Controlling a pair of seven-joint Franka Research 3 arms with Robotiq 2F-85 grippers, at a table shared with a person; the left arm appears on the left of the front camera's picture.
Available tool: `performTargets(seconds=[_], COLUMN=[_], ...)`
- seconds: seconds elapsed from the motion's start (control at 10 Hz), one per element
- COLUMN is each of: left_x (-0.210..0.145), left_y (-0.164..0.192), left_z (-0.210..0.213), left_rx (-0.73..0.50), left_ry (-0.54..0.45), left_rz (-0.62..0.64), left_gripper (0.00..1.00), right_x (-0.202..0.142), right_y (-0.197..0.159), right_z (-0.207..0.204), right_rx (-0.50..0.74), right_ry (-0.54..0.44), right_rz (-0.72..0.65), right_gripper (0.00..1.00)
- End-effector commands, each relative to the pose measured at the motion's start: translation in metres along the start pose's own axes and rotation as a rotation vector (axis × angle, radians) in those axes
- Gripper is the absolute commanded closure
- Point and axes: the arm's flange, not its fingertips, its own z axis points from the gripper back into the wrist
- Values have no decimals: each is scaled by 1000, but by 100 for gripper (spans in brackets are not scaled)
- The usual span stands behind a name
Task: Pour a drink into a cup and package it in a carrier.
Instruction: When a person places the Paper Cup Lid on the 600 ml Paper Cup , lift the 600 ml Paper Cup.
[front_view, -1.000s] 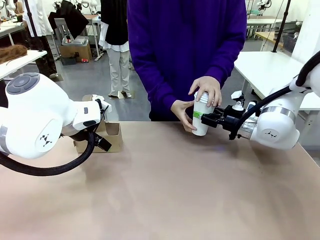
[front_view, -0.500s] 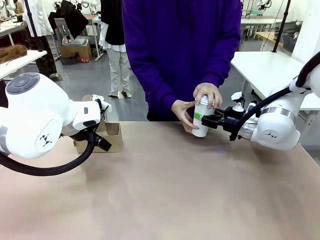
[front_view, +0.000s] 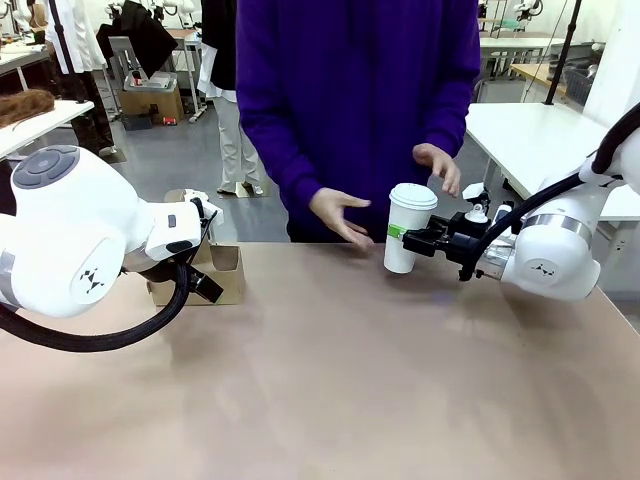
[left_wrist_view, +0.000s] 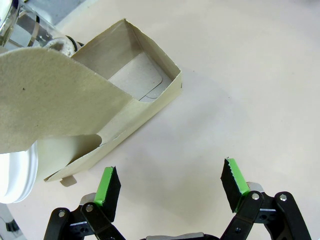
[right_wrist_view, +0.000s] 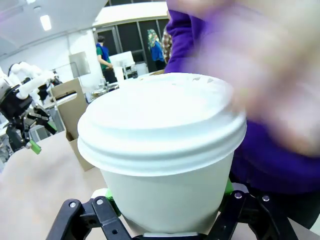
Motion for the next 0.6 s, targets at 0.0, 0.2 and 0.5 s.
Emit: performTargets(seconds=[0.0, 0.2, 0.5], left_x=[0, 0, 0], left_y=[0, 0, 0], left_z=[0, 0, 0], left_rx=[-1, -1, -1], left_ry=[-1, -1, -1], left_rz=[0, 0, 0], left_gripper=[0, 0, 0], right_x=[7, 7, 7], right_y=[3, 3, 3], right_z=[-2, -2, -2], right_rx=[2, 2, 2], right_ry=[-10, -10, -10], right_rz=[6, 6, 6], right_gripper=[20, 20, 20])
